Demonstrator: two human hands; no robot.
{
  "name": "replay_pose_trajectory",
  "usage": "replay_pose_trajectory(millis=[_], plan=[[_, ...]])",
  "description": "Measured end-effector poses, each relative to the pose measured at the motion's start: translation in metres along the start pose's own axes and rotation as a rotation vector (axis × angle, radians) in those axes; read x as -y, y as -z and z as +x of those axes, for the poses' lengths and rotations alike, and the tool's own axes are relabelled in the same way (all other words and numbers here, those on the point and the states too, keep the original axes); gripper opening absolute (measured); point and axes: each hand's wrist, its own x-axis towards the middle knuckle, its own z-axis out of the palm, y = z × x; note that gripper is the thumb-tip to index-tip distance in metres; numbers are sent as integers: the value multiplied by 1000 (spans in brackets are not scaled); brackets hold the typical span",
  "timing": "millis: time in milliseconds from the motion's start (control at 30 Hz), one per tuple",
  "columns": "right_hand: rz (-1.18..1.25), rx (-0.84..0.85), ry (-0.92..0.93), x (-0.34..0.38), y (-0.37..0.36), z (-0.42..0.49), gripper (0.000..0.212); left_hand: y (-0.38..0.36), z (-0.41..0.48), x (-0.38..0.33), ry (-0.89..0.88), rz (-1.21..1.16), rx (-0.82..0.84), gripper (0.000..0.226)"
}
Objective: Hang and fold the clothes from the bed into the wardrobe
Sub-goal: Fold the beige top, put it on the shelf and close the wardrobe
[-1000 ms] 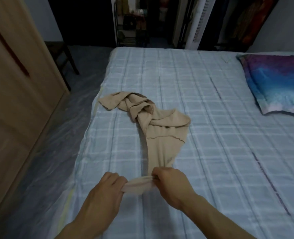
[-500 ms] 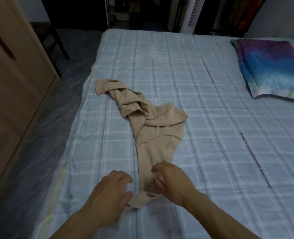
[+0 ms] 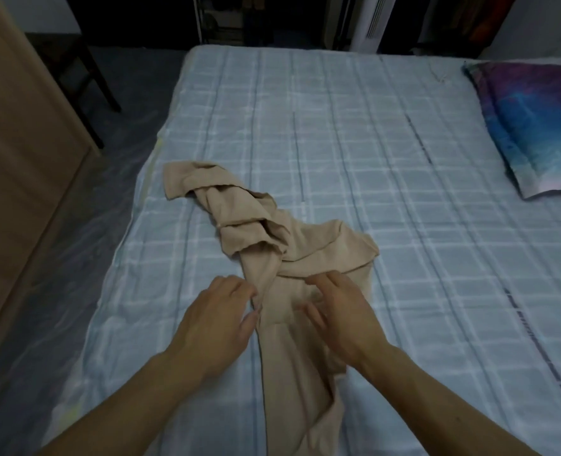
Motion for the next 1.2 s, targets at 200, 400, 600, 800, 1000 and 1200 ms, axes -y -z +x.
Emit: replay_pose_trajectory(millis=[200,400,600,800,1000,1200], plan=[[-122,-75,22,-18,-25,67,56,-16,87,23,-15,159,-32,59],[-361,127,-147,-44,-35,103,54,-29,144,30,-37,370,88,39],[-205,-40,-98,-45,-27,108,15,-26,136,28,75,172,-72,13],[9,-98,-160,-31,8,72,14,10,80,26,57,-139,-148,15],[125,-206,-109,0,62,26,7,64,33,-16,77,-230,-215,18],[284,-329,-74,47,132,-36,12,137,-10,-81,117,-312,-313,28]])
